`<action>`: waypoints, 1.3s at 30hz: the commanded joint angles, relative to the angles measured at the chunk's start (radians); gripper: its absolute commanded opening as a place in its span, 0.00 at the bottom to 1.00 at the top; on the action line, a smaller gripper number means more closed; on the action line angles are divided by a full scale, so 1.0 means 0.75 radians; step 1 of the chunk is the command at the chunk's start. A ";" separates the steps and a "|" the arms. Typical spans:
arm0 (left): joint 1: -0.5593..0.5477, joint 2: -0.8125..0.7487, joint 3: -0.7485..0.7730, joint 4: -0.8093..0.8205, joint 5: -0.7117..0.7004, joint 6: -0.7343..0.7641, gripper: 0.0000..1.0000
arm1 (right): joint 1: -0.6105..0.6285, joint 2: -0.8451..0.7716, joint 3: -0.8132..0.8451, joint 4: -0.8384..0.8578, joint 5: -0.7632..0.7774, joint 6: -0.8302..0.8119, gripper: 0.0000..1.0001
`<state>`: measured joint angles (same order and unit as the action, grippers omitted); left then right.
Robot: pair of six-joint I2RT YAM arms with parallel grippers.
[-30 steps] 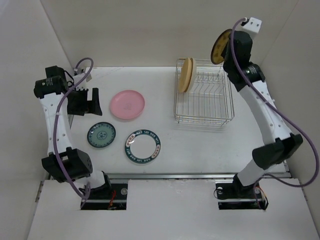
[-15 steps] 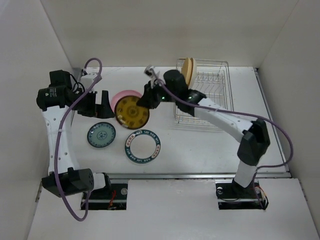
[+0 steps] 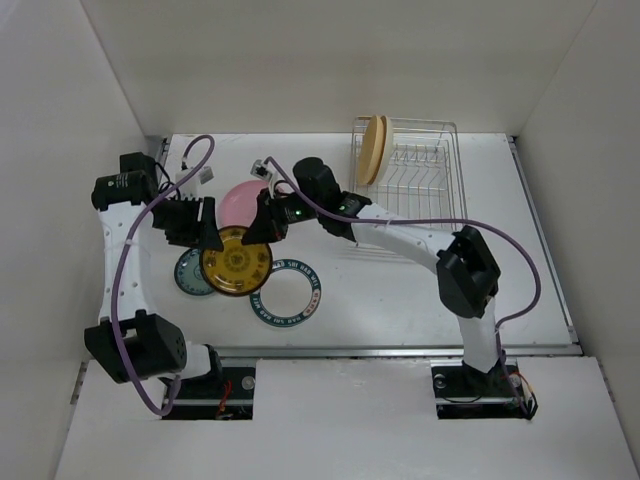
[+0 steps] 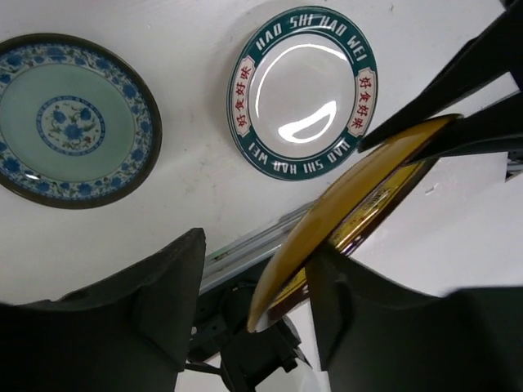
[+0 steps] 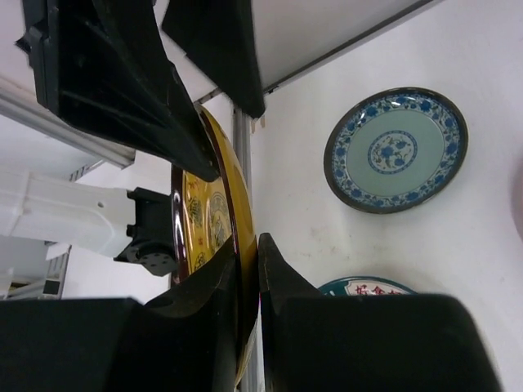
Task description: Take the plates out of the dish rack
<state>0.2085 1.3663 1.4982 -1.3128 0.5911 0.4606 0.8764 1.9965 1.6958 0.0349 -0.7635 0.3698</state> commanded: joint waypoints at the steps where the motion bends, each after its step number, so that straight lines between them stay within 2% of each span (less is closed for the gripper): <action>1: 0.004 0.009 -0.026 -0.072 -0.003 0.069 0.46 | 0.010 0.015 0.119 0.215 -0.109 0.061 0.00; 2: 0.004 0.023 -0.026 -0.086 0.011 0.085 0.24 | 0.010 0.028 0.136 0.215 -0.109 0.077 0.00; 3: 0.004 0.023 -0.014 -0.098 0.026 0.085 0.10 | 0.010 0.044 0.136 0.215 -0.109 0.078 0.00; 4: 0.004 0.035 -0.014 -0.098 0.026 0.085 0.00 | 0.010 0.044 0.150 0.215 -0.095 0.078 0.00; 5: 0.004 0.035 -0.014 -0.111 0.026 0.085 0.00 | 0.010 0.056 0.150 0.215 -0.095 0.092 0.00; 8: 0.004 0.048 -0.014 -0.111 -0.017 0.073 0.00 | 0.010 0.056 0.150 0.215 -0.005 0.092 0.03; 9: 0.004 0.048 -0.014 -0.091 -0.033 0.049 0.00 | 0.010 0.056 0.150 0.175 0.030 0.092 0.19; 11: 0.049 0.048 -0.014 -0.048 -0.093 0.024 0.00 | 0.010 0.056 0.150 0.140 0.136 0.092 0.37; 13: 0.088 0.060 -0.014 -0.013 -0.170 -0.001 0.00 | -0.009 0.044 0.150 0.093 0.177 0.092 0.52; 14: 0.108 0.072 -0.014 0.008 -0.197 -0.017 0.00 | -0.029 0.026 0.150 0.080 0.222 0.092 0.54; 21: 0.264 0.186 -0.075 0.198 -0.299 -0.029 0.00 | -0.148 -0.146 -0.050 0.068 0.404 0.104 0.56; 25: 0.303 0.348 -0.114 0.253 -0.283 -0.029 0.00 | -0.173 -0.193 -0.152 0.068 0.404 0.090 0.55; 33: 0.346 0.630 -0.055 0.253 -0.320 -0.003 0.00 | -0.173 -0.238 -0.195 0.068 0.361 0.051 0.54; 34: 0.346 0.647 -0.055 0.267 -0.360 -0.017 0.04 | -0.173 -0.250 -0.208 0.068 0.361 0.051 0.54; 35: 0.346 0.659 -0.055 0.268 -0.381 -0.017 0.14 | -0.173 -0.251 -0.208 0.068 0.361 0.051 0.54; 37: 0.346 0.674 -0.055 0.268 -0.410 -0.031 0.27 | -0.173 -0.265 -0.208 0.068 0.349 0.051 0.54; 38: 0.346 0.674 -0.069 0.268 -0.434 -0.031 0.38 | -0.173 -0.265 -0.208 0.068 0.349 0.051 0.54; 39: 0.346 0.674 -0.081 0.268 -0.434 -0.031 0.43 | -0.173 -0.265 -0.208 0.068 0.349 0.051 0.54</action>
<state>0.4648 1.8874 1.4269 -1.0885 0.3115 0.4370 0.7418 1.8641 1.5398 0.0525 -0.4835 0.4225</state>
